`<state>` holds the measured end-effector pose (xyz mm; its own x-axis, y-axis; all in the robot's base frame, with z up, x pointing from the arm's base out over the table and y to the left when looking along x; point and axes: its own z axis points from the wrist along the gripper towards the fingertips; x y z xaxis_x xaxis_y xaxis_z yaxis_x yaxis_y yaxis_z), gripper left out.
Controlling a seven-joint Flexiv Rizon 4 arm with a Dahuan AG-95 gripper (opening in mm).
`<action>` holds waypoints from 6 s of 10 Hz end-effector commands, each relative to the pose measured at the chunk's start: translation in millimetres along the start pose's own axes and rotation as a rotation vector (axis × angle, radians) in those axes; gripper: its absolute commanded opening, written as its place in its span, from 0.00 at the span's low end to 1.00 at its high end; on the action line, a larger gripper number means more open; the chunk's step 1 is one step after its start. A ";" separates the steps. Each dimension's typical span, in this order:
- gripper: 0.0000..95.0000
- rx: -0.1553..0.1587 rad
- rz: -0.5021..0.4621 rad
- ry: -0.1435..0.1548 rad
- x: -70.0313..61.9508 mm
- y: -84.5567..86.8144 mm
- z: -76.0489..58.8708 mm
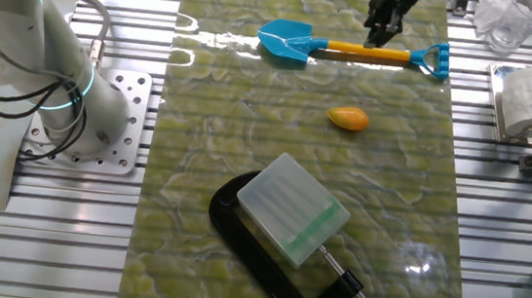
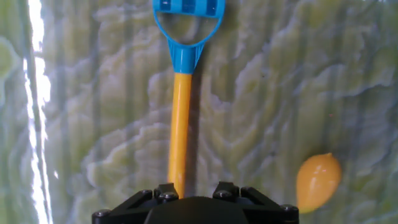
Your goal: Use a shovel to scoop up an object
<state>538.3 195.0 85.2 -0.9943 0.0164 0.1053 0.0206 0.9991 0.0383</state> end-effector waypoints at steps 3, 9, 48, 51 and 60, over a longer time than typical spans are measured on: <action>0.40 0.006 0.001 -0.023 -10.9 0.0 22.1; 0.40 0.001 0.020 -0.034 -25.4 8.3 30.4; 0.00 0.023 -0.158 -0.112 -37.0 16.3 48.6; 0.00 0.046 -0.350 -0.181 -35.0 20.6 18.2; 0.00 0.080 -0.844 -0.281 -80.7 87.1 -46.7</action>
<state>612.4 261.2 113.0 -0.7336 -0.6579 -0.1703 -0.6574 0.7505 -0.0673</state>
